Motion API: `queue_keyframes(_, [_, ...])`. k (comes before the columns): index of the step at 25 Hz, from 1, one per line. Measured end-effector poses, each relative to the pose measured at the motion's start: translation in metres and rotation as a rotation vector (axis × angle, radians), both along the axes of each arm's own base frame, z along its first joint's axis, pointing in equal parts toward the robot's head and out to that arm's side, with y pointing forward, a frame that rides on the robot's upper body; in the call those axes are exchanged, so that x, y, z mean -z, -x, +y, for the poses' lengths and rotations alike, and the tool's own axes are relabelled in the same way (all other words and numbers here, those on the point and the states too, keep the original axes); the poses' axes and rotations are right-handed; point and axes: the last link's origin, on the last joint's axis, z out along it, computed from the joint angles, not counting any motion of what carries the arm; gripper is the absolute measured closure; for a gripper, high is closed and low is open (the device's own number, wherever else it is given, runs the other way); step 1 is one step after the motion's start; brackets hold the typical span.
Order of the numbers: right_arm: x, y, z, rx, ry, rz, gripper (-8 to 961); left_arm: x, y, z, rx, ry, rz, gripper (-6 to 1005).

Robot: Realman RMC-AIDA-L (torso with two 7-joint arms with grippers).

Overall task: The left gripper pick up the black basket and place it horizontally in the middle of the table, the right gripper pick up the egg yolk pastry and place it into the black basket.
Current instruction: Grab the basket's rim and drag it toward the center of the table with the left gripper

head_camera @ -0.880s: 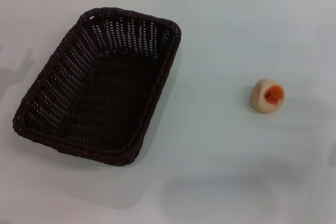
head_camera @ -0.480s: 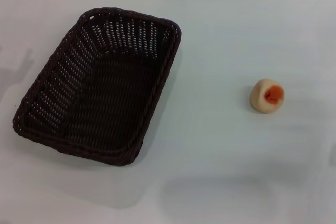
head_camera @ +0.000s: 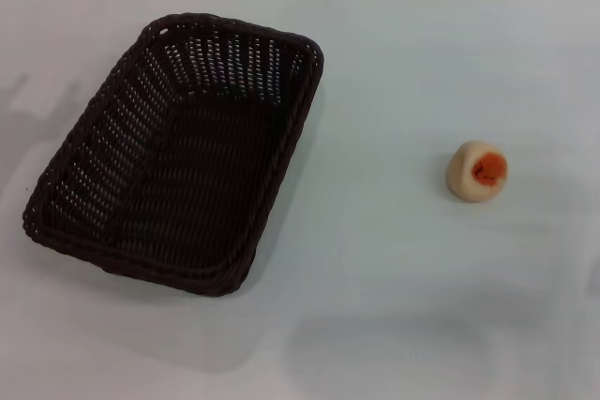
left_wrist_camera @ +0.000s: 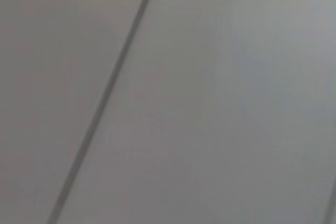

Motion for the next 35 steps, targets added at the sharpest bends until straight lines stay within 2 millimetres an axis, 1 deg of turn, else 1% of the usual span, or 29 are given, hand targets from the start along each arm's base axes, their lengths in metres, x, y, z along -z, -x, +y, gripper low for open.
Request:
queue_keyframes(2, [0.000,0.000,0.000,-0.001,0.000,0.000,332,-0.006,-0.008,0.006,0.015,0.074,-0.025,167])
queue_keyframes(3, [0.000,0.001,0.000,-0.002,0.000,0.001,332,-0.009,-0.016,0.011,0.019,0.149,-0.043,167])
queue_keyframes(4, [0.000,0.001,0.000,-0.002,0.000,0.001,332,-0.009,-0.016,0.011,0.019,0.149,-0.043,167])
queue_keyframes(8, [0.000,0.001,0.000,-0.002,-0.001,0.002,332,-0.016,-0.034,0.021,0.012,0.304,-0.056,168])
queue_keyframes(11, [0.000,0.000,0.000,-0.001,-0.001,0.002,332,-0.021,-0.046,0.025,-0.007,0.391,-0.062,168])
queue_keyframes(13, [0.000,0.000,0.000,0.000,-0.001,0.002,332,-0.026,-0.058,0.028,-0.036,0.459,-0.044,169])
queue_keyframes(14, [0.000,0.000,0.000,0.000,-0.001,0.002,332,-0.026,-0.058,0.028,-0.036,0.459,-0.044,169])
queue_keyframes(18, [0.000,0.000,-0.001,0.001,-0.004,0.003,332,-0.030,-0.074,0.032,-0.100,0.539,0.025,169])
queue_keyframes(21, [0.000,0.001,-0.002,-0.002,-0.008,0.002,333,-0.031,-0.078,0.035,-0.148,0.570,0.060,170])
queue_keyframes(23, [0.000,0.002,-0.002,-0.006,-0.010,0.000,333,-0.028,-0.085,0.041,-0.213,0.611,0.122,170])
queue_keyframes(25, [0.000,0.002,-0.003,-0.007,-0.012,-0.001,333,-0.026,-0.087,0.043,-0.236,0.628,0.148,170])
queue_keyframes(27, [-0.001,0.002,-0.003,-0.009,-0.016,-0.001,333,-0.021,-0.090,0.048,-0.285,0.660,0.210,169])
queue_keyframes(28, [-0.001,0.002,-0.003,-0.010,-0.017,-0.002,333,-0.015,-0.094,0.052,-0.321,0.684,0.266,169])
queue_keyframes(29, [-0.001,0.002,-0.003,-0.010,-0.017,-0.002,333,-0.015,-0.094,0.052,-0.321,0.684,0.266,169])
queue_keyframes(33, [-0.001,0.002,-0.003,-0.010,-0.017,-0.001,332,-0.001,-0.098,0.060,-0.388,0.729,0.382,169])
queue_keyframes(35, [-0.001,0.002,-0.003,-0.010,-0.017,-0.001,332,0.003,-0.099,0.061,-0.400,0.740,0.407,169])
